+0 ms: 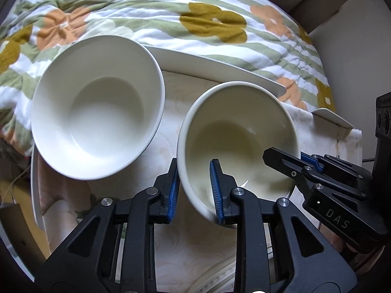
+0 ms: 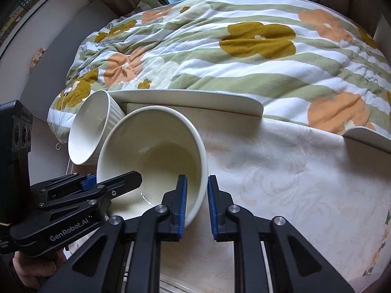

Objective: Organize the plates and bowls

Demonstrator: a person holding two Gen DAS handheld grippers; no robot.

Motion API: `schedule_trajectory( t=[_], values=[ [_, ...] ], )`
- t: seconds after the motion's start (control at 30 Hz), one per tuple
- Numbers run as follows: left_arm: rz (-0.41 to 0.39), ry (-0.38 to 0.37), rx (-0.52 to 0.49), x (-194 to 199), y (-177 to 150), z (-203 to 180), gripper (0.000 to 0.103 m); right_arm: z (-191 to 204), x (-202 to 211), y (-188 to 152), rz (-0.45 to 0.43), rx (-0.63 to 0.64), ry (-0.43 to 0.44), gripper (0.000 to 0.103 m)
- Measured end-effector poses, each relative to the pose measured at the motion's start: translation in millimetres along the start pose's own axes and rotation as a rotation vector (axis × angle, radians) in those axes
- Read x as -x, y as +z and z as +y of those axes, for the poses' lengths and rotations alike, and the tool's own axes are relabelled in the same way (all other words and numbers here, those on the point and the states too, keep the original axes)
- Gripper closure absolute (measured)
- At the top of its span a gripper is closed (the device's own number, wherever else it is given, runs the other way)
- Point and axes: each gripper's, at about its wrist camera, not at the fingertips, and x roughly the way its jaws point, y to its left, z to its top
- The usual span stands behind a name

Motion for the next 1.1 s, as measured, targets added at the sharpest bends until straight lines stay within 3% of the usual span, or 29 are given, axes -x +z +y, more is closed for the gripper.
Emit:
schedule_trajectory(
  t=[0.23,0.47,0.73,1.1],
  values=[
    [-0.038,-0.001,-0.013,18.2,-2.2,-7.0,0.081,2.6,17.0,-2.7,-0.039,0.007,0.01,0.088],
    [-0.092,-0.013,-0.056,55.8,-13.8,-38.1,0.081,-3.6,60.1,-16.5,-0.104,-0.009,0.02,0.088],
    [-0.133,-0.046,-0.15,90.3,-51.6,-127.6,0.081,-40.6,130.8,-59.7,-0.161,-0.044,-0.018,0.088],
    [-0.07,-0.115,-0.295,76.6,-114.5,-261.4,0.081,-126.8,211.3,-146.5,-0.211,-0.159,-0.102,0.088]
  ],
)
